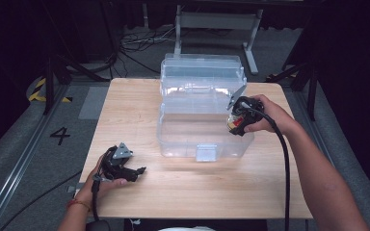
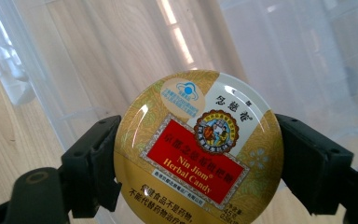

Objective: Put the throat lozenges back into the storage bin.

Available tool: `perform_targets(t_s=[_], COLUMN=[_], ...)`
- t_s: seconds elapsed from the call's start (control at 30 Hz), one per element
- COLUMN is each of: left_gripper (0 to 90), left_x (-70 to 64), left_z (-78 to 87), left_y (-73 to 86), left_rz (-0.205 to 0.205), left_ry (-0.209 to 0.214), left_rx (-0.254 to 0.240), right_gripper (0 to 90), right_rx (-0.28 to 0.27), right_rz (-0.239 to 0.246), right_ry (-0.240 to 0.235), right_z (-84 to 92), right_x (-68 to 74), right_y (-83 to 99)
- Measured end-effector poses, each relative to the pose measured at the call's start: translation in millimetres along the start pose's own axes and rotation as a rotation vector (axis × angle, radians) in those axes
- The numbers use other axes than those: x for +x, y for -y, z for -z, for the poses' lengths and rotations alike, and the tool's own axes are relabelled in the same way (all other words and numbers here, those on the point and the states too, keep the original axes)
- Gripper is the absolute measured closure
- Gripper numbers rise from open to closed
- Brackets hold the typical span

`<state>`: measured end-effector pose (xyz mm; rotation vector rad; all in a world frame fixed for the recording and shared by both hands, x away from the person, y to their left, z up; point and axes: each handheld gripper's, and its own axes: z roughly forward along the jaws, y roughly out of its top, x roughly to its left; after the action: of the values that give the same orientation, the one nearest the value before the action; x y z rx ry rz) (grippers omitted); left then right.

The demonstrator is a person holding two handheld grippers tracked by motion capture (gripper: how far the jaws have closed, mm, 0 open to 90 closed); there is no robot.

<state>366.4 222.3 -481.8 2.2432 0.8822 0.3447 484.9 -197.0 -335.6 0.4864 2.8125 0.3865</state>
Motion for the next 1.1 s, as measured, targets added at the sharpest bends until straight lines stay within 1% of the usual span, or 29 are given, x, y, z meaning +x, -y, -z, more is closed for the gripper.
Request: perform_targets(t_s=[0.13, 0.33, 0.37, 0.4, 0.43, 0.47, 0.5, 0.53, 0.67, 0.7, 0.73, 0.77, 0.8, 0.83, 1.0, 1.1], left_gripper=[17.1, 17.0, 17.0, 17.1, 17.1, 17.1, 17.0, 17.1, 17.1, 17.0, 17.0, 17.1, 17.0, 17.0, 17.0, 17.0], left_x=[0.0, 0.0, 0.0, 0.0, 0.0, 0.0, 0.0, 0.0, 0.0, 0.0, 0.0, 0.0, 0.0, 0.0, 0.0, 0.0], left_z=[0.0, 0.0, 0.0, 0.0, 0.0, 0.0, 0.0, 0.0, 0.0, 0.0, 0.0, 0.0, 0.0, 0.0, 0.0, 0.0], left_y=[0.0, 0.0, 0.0, 0.0, 0.0, 0.0, 0.0, 0.0, 0.0, 0.0, 0.0, 0.0, 0.0, 0.0, 0.0, 0.0], left_rz=[0.0, 0.0, 0.0, 0.0, 0.0, 0.0, 0.0, 0.0, 0.0, 0.0, 0.0, 0.0, 0.0, 0.0, 0.0, 0.0], left_ry=[0.0, 0.0, 0.0, 0.0, 0.0, 0.0, 0.0, 0.0, 0.0, 0.0, 0.0, 0.0, 0.0, 0.0, 0.0, 0.0], left_rx=[0.0, 0.0, 0.0, 0.0, 0.0, 0.0, 0.0, 0.0, 0.0, 0.0, 0.0, 0.0, 0.0, 0.0, 0.0, 0.0], right_gripper=[20.3, 20.2, 20.2, 20.2, 20.2, 20.2, 20.2, 20.2, 20.2, 20.2, 20.2, 20.2, 20.1, 20.1, 20.1, 20.1], right_rx=[0.012, 0.026, 0.026, 0.024, 0.034, 0.039, 0.046, 0.04, 0.046, 0.034, 0.039, 0.04, 0.047, 0.049, 0.044, 0.05], right_rz=[-0.006, -0.013, -0.023, -0.015, -0.026, -0.012, -0.013, -0.016, -0.027, -0.02, -0.027, -0.017, -0.027, -0.024, -0.031, -0.033], right_ry=[-0.01, -0.024, -0.027, -0.028, -0.03, -0.026, -0.034, -0.037, -0.033, -0.03, -0.029, -0.03, -0.035, -0.036, -0.033, -0.032], right_z=[-12.0, -19.9, -20.6, -21.8, -23.1, -23.8, -24.2, -25.0, -25.8, -26.7, -27.2, -28.0, -28.9, -29.6, -30.4, -31.4], right_x=[0.6, 0.6, 1.0, 0.0, 0.4, 0.1, 0.5, -0.4, -1.7, -2.5, -1.5, -1.7, -1.2, -1.3, -1.9, -2.4], right_y=[5.3, 8.7, 9.3, 10.0, 10.9, 11.4, 12.4, 13.3, 15.4, 15.9, 16.1, 16.3, 16.6, 16.8, 17.1, 17.5])
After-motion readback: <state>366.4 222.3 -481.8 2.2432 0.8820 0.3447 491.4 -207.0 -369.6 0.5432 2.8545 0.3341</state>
